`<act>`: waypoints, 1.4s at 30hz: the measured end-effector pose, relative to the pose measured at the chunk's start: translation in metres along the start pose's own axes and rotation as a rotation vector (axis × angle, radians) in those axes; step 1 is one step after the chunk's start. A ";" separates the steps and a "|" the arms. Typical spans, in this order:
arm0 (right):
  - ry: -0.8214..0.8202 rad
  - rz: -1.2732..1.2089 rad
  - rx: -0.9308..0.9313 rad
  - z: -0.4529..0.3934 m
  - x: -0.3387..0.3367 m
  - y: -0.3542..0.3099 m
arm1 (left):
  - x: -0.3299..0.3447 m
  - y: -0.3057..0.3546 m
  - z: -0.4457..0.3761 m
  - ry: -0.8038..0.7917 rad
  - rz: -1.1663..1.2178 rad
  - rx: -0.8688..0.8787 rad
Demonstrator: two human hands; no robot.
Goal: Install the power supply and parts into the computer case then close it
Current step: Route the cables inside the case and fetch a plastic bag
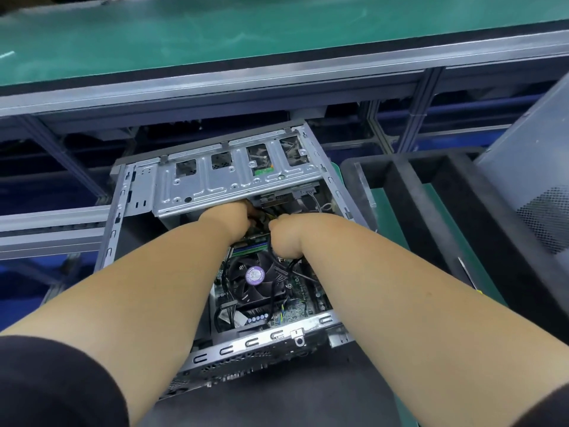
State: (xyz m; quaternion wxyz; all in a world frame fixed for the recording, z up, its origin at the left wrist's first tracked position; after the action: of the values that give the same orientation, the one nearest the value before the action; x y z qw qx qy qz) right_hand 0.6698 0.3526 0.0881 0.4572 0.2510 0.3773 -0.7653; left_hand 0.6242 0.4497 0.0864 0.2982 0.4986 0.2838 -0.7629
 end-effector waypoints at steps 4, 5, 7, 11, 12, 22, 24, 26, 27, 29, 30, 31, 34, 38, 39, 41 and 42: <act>0.058 0.024 -0.017 0.005 -0.008 -0.002 | 0.005 -0.001 -0.005 -0.033 -0.073 -0.057; 0.063 0.032 -0.024 0.006 -0.009 -0.002 | 0.005 0.000 -0.006 -0.025 -0.085 -0.062; 0.023 0.038 -0.009 0.003 -0.005 -0.001 | 0.004 0.002 -0.007 0.003 -0.106 -0.067; 0.003 0.050 0.005 -0.001 -0.005 0.000 | 0.007 0.002 -0.009 0.014 -0.126 -0.025; 0.013 0.056 0.009 -0.001 -0.006 0.000 | 0.007 0.002 -0.009 0.026 -0.130 -0.010; 0.018 0.066 0.012 0.000 -0.007 0.001 | 0.008 0.000 -0.013 0.020 -0.131 0.020; 0.007 0.089 -0.006 0.001 -0.007 -0.001 | 0.005 0.000 -0.012 0.037 -0.105 0.010; 0.006 0.113 -0.020 0.001 -0.007 -0.003 | 0.003 0.001 -0.010 0.046 -0.090 0.010; 0.010 0.118 -0.021 0.002 -0.007 -0.003 | 0.002 0.002 -0.009 0.049 -0.096 0.016; 0.011 0.125 -0.019 0.002 -0.007 -0.003 | 0.003 0.004 -0.009 0.045 -0.124 0.036; 0.010 0.130 -0.022 0.002 -0.007 -0.003 | 0.004 0.004 -0.009 0.039 -0.146 0.045; 0.010 0.134 -0.023 0.001 -0.007 -0.003 | 0.005 0.005 -0.009 0.035 -0.171 0.055; 0.009 0.156 -0.034 0.000 -0.006 -0.004 | 0.006 0.005 -0.010 0.032 -0.211 0.070; 0.013 0.147 -0.021 0.000 -0.007 -0.003 | 0.005 0.008 -0.008 0.021 -0.228 0.074; 0.016 0.137 -0.015 0.000 -0.007 -0.002 | 0.004 0.008 -0.006 0.023 -0.226 0.063; 0.019 0.114 0.003 -0.001 -0.007 -0.001 | 0.003 0.008 -0.003 0.022 -0.223 0.043; 0.022 0.103 0.012 -0.002 -0.007 0.000 | 0.003 0.010 -0.002 0.019 -0.222 0.044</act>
State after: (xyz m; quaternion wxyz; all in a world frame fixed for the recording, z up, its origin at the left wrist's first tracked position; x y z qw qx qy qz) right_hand 0.6735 0.3576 0.0920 0.4904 0.2814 0.3644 -0.7399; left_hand 0.6317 0.4443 0.0816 0.1982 0.4777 0.3233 -0.7925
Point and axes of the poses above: each hand's wrist, its own z-axis away from the middle knuckle, its own x-axis out of the palm, y = z × x, the point moved 10 cm from there along -z, towards the middle knuckle, and after that the axes turned 14 degrees about -z, right-handed, at the moved point
